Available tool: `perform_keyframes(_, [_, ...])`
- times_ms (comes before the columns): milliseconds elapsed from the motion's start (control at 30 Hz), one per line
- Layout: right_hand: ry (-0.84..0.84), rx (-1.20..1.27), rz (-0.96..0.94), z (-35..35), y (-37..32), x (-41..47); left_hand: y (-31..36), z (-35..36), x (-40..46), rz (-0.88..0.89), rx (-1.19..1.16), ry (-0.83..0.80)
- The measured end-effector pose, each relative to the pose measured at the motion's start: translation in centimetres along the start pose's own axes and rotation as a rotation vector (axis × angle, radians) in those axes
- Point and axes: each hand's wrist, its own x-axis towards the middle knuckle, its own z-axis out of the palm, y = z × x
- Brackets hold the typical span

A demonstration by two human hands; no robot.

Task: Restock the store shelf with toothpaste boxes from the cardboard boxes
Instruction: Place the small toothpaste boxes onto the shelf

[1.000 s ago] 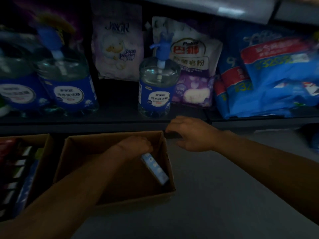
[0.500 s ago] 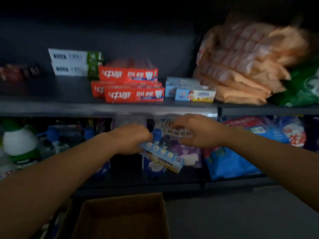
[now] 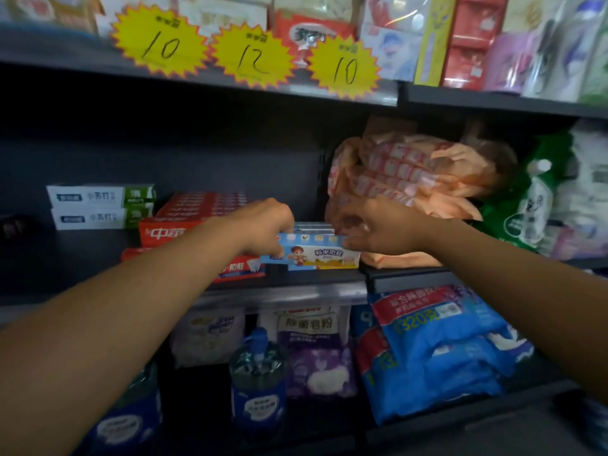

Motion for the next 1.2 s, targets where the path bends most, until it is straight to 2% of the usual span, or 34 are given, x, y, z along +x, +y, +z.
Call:
perform_keyframes(233, [-0.154,-0.044,0.04,2.4,2.9,2.9,0.2,1.3,3.2,-0.068,-0.08,-0.073])
perform_keyframes(600, [-0.221,-0.026,0.071,7.2,5.0,4.3,0.2,5.0,5.5,-0.108,-0.098,-0.141])
perform_keyframes(1200, [-0.155,-0.106,0.08,8.0,4.3,4.3,-0.1,5.8,5.4,-0.116,-0.002,-0.053])
